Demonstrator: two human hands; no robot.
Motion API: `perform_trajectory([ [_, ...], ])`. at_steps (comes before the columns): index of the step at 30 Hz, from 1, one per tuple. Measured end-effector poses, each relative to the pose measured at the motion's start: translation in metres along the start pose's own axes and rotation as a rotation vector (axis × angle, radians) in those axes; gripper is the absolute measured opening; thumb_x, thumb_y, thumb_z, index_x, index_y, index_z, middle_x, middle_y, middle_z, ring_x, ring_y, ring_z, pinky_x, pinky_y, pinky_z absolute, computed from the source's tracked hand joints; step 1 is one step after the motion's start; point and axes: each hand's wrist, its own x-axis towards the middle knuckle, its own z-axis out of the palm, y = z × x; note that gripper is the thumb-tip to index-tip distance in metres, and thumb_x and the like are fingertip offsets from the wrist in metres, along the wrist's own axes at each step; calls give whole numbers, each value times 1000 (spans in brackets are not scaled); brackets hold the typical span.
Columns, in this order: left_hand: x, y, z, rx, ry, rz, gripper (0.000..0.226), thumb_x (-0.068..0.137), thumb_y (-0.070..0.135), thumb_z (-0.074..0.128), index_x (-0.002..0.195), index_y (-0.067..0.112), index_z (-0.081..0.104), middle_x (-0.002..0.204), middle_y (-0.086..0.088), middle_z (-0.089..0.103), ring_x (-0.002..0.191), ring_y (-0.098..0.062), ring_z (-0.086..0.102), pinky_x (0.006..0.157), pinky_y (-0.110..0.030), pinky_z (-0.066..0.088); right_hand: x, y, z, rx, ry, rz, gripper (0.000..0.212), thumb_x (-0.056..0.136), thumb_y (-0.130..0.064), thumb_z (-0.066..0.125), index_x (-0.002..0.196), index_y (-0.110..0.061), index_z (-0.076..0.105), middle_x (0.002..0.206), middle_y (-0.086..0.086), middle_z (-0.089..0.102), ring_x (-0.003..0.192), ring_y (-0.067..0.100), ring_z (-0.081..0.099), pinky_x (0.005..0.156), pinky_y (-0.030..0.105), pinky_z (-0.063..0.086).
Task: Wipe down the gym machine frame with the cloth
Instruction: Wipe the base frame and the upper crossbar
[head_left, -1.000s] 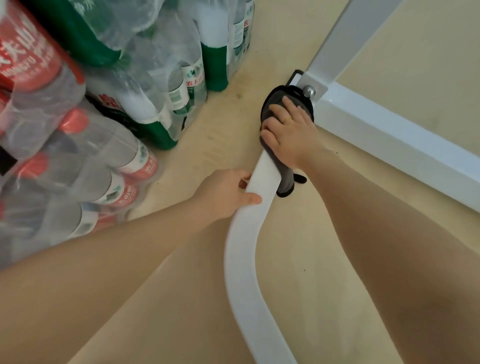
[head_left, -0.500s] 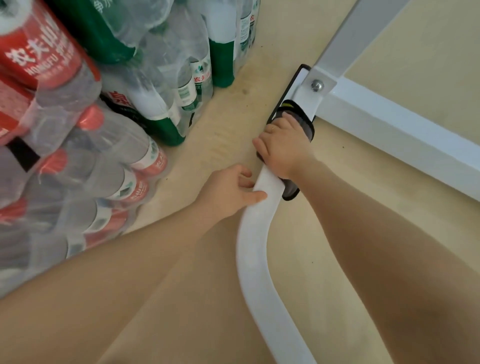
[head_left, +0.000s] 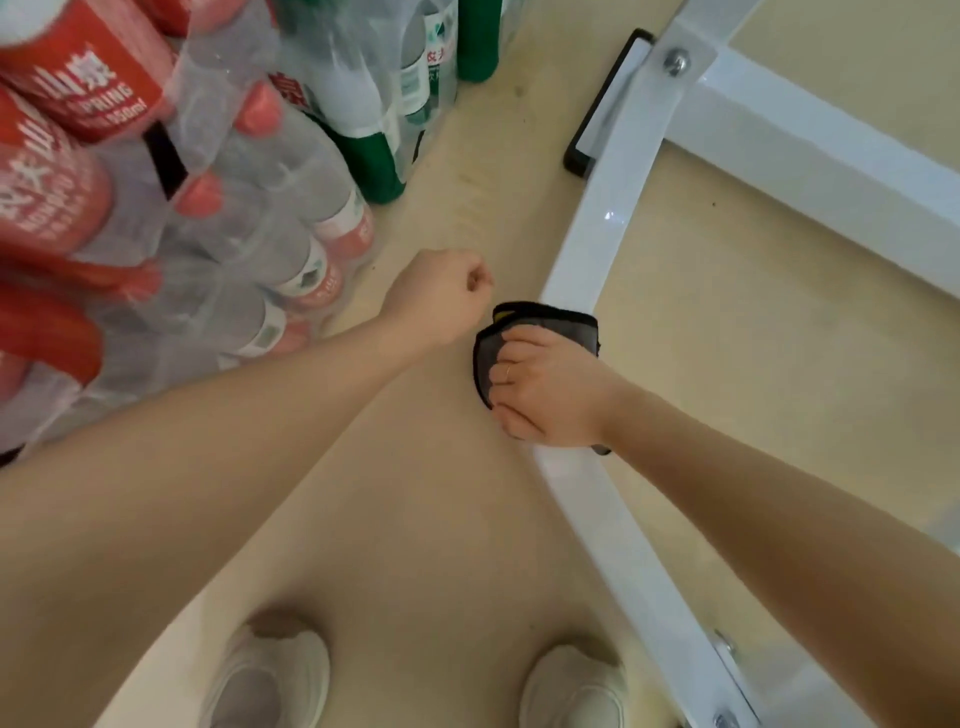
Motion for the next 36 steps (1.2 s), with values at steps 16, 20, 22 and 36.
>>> perform_trajectory([
  [16, -27, 1, -12, 13, -42, 103, 28, 91, 14, 44, 114, 11, 61, 114, -6, 61, 102, -22, 56, 82, -25, 42, -63, -90, 19, -11, 66, 594, 66, 76, -17, 42, 140, -9, 32, 149, 19, 29, 135, 32, 26, 111, 43, 26],
  [20, -35, 3, -4, 13, -113, 157, 27, 89, 11, 47, 111, 10, 62, 110, -7, 63, 101, -23, 57, 88, -29, 46, -42, -83, 12, 198, 49, 920, 78, 87, -50, 41, 147, -4, 20, 155, 15, 15, 141, 33, 22, 108, 43, 31],
  [22, -38, 3, -1, 31, -145, 171, 27, 89, 11, 47, 111, 9, 64, 109, -9, 64, 101, -24, 58, 88, -29, 46, -52, -87, 11, 190, 23, 886, 77, 92, -57, 18, 146, -3, 23, 155, 15, 16, 140, 32, 24, 107, 41, 32],
  [36, -53, 11, 23, 0, -265, 195, 50, 93, 15, 43, 142, 16, 33, 134, -8, 48, 121, -21, 46, 97, -26, 36, -66, -119, 17, 17, 24, 907, 87, 64, -13, 81, 138, -7, 36, 142, 18, 42, 117, 44, 51, 88, 49, 48],
])
